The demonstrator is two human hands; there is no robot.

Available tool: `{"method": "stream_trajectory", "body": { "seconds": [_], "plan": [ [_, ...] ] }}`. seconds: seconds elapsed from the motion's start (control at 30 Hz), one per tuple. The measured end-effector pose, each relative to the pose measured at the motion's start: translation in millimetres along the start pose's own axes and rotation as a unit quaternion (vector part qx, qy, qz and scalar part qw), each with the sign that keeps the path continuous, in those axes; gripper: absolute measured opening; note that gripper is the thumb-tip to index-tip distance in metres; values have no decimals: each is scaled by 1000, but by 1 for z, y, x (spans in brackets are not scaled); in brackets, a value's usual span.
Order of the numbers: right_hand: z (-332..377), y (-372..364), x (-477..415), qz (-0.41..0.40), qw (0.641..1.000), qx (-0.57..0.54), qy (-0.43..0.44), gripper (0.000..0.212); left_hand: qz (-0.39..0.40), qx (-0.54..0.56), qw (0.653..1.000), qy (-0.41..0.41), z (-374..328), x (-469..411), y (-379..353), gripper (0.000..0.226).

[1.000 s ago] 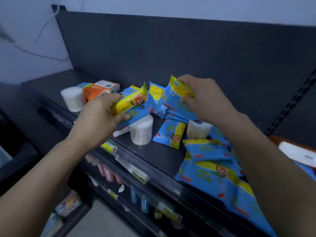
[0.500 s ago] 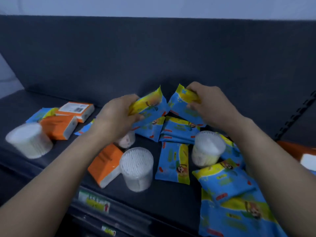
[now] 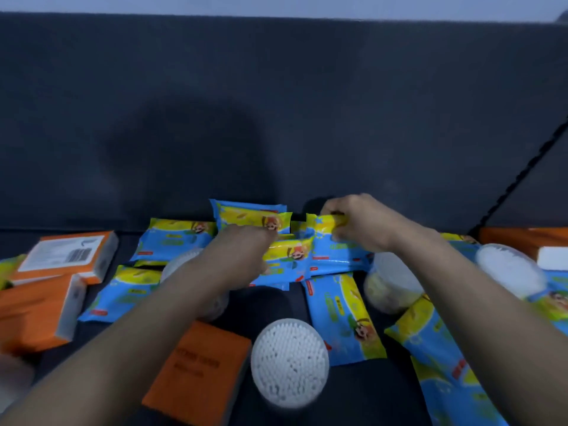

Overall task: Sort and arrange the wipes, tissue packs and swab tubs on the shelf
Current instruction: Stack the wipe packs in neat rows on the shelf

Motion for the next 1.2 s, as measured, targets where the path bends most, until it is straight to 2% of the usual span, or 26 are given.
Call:
{"method": "stream_trajectory", "body": {
  "seconds": [0.13,0.27,0.4,0.57,0.7,1.0,1.2],
  "plan": [
    [3,-6,-8,29,999,-17,-11,27,4,-31,999,-4,14,-5,-5,46],
    [2,-20,-12,58,998,-27,-23,31,8,-15,1000,10,24,-4,-9,43],
    [-9,-30,-16,75,994,60,-42,57,-16,-32,999,-9,22,-6,-12,55],
    [-27,-26,-13,92,987,89,-99,81,8,7,1000,-11,19,-11,-19,68],
    [-42,-28,-15,117,979,78,-148,83,28,-30,999,-9,17,-12,-25,77],
    [-50,-37,-16,163,966,110,-166,88,34,-24,998,49,33,-15,-26,62],
    [-55,-35,-15,144,975,37,-162,94,91,-22,989,114,44,-11,-37,66]
  ]
}}
Point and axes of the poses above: each hand's wrist, its own x-axis away from the middle knuckle, its own y-axis out of the back of the hand, z = x × y, the point moved 10 cm from there along -x, towards the middle knuckle, and after that the axes turned 14 degrees about -x, right-handed, at the moved point
